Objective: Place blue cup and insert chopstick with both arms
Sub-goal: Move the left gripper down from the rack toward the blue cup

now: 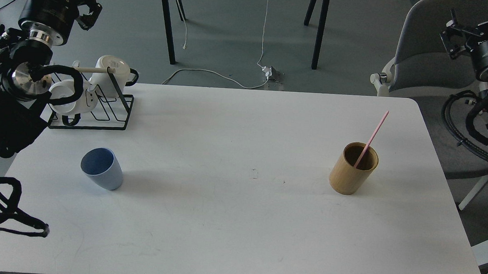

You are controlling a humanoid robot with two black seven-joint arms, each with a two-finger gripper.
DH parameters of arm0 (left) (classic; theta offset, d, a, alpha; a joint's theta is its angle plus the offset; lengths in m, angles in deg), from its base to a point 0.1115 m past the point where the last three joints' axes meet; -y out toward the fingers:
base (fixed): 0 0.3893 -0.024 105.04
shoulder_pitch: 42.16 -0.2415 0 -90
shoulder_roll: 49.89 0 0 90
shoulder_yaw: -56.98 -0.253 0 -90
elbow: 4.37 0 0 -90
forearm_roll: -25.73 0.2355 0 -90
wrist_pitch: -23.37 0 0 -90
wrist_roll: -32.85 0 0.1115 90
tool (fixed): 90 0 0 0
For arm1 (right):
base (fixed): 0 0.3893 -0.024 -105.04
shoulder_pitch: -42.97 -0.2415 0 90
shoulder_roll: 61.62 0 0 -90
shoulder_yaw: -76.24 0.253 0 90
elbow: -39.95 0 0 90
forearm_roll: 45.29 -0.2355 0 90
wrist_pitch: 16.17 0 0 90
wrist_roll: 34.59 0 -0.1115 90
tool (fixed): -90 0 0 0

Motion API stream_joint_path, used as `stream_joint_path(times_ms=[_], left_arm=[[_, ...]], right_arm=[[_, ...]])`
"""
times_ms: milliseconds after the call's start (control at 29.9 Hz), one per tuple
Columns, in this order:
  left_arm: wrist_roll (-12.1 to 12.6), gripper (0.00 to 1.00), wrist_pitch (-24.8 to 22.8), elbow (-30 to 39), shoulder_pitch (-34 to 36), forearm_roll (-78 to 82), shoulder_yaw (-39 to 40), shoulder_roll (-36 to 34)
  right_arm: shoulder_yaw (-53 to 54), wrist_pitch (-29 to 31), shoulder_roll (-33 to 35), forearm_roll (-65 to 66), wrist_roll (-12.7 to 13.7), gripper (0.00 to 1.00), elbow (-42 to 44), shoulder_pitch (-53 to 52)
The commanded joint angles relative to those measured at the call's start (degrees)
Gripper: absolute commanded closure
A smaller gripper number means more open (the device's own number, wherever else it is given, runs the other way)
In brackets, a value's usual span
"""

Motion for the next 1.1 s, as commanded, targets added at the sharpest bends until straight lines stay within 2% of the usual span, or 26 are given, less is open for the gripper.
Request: stream_joint_path(times_ms=[0, 267, 434, 535, 602, 769, 902, 1003, 1069], left_arm=[[-0.2, 0.01, 0.0, 0.0, -0.2, 0.0, 0.1, 0.4], [0.4, 0.01, 0.0, 0.2, 0.1, 0.0, -0.6, 1.3], [0.4, 0.01, 0.0, 0.9, -0.2, 1.4, -1.4, -0.1], [0.4, 0.01, 0.0, 1.7, 0.3, 5.5, -4.6, -2.3], [0.5, 0.01, 0.0, 4.7, 0.4, 8.6, -6.7, -4.7], [0.2, 0.01, 0.0, 20.5, 0.1, 21.7, -13.6, -13.2], [-0.1, 0.01, 0.0, 32.5, -0.1, 43.8, -18.5, -21.5], [-0.3, 0.01, 0.0, 36.7, -0.5, 59.6, -18.9, -25.4], [-1.3, 0.01, 0.0, 38.8, -1.4, 64.7, -19.1, -26.4]], right_arm=[[-0.2, 0.0, 0.0, 0.1, -0.1, 0.01, -0.1, 0.0], [0.8, 0.0, 0.0, -0.2, 0.0, 0.01, -0.1, 0.2], [1.0, 0.0, 0.5, -0.3, 0.2, 0.01, 0.0, 0.5], [0.8, 0.0, 0.8, -0.2, 0.2, 0.01, 0.1, 0.6], [0.9, 0.0, 0.9, -0.2, 0.2, 0.01, 0.1, 0.9], [1.1, 0.0, 2.2, -0.3, -0.1, 0.01, 0.1, 3.1], [1.1, 0.0, 3.0, -0.3, -0.1, 0.01, 0.1, 4.0], [1.1, 0.0, 3.6, -0.3, -0.1, 0.01, 0.1, 4.1], [1.1, 0.0, 3.7, -0.3, -0.1, 0.01, 0.1, 4.0]])
